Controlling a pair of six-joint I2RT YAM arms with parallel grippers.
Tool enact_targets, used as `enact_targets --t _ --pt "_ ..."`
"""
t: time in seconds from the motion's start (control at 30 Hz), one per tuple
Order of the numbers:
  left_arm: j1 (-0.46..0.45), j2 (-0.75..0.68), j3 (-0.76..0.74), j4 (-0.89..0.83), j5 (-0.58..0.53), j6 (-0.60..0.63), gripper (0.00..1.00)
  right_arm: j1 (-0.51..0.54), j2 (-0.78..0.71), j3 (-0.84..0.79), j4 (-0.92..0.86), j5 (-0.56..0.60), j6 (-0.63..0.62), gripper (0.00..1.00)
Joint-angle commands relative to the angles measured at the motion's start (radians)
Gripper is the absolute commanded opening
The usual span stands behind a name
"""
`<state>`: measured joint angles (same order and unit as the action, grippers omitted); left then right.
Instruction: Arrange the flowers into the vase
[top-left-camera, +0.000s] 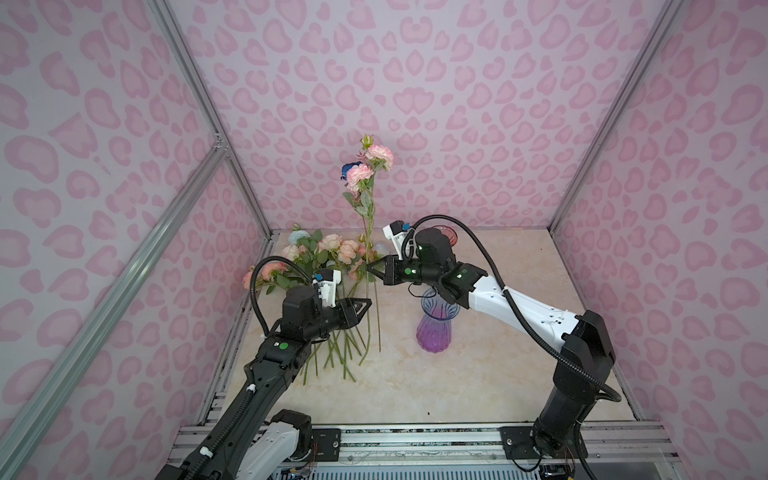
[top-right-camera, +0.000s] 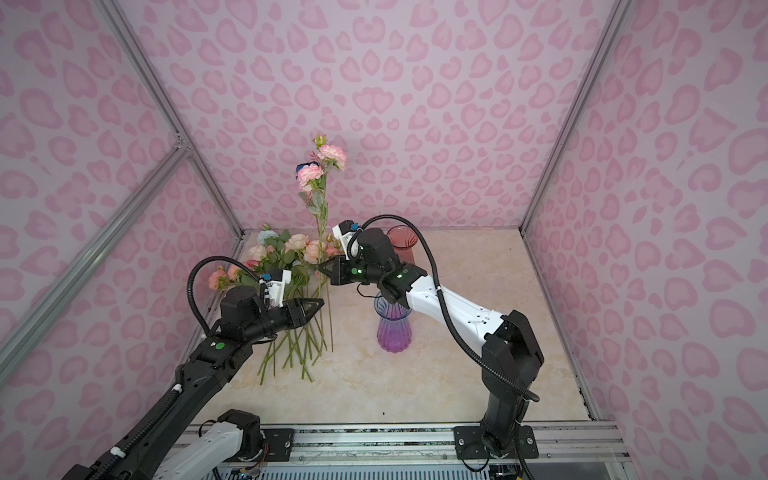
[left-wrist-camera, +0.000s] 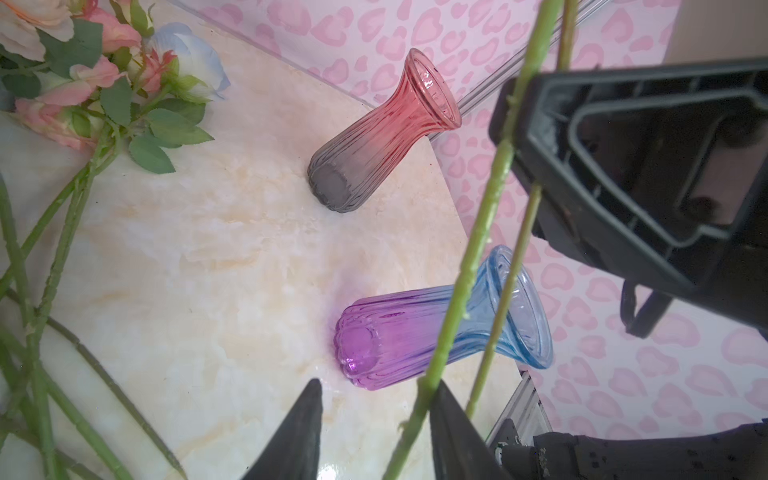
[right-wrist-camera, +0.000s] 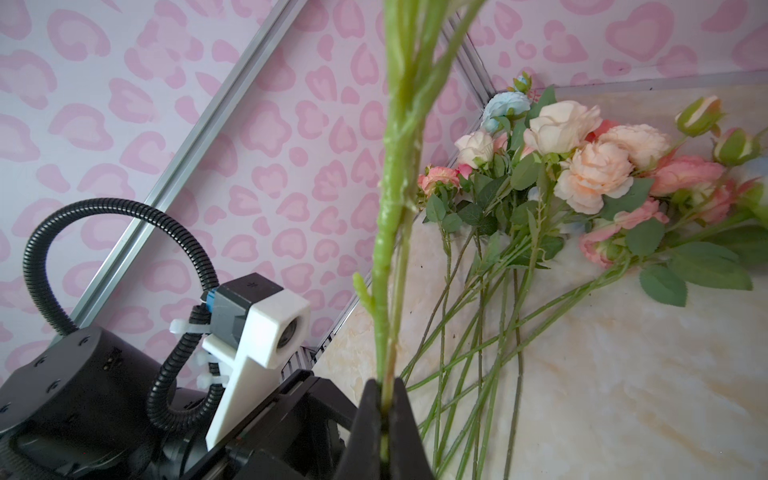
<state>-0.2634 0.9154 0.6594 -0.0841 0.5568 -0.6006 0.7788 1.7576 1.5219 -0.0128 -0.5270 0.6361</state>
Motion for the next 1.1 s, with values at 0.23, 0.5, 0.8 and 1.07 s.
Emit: enact_targets --t 0.23,0.5,0.8,1.07 --pt "-0.022 0.022 0.006 0.150 0.036 -0.023 0.24 0.000 0.005 -0.014 0.060 -0.022 0.021 0.00" --pt "-0.048 0.042 0.016 0.166 0.024 -0.015 0.04 -0.002 0.017 -0.011 0.065 -0.021 0.025 0.00" --pt "-0.049 -0.057 0.035 0.088 -0.162 -0.011 0.04 -0.054 -0.015 -0.028 0.022 -0.003 -0.001 0.00" --pt "-0.048 -0.111 0.106 0.073 -0.204 -0.014 0.04 -0.080 -0.022 -0.012 -0.114 0.085 -0.074 0.00"
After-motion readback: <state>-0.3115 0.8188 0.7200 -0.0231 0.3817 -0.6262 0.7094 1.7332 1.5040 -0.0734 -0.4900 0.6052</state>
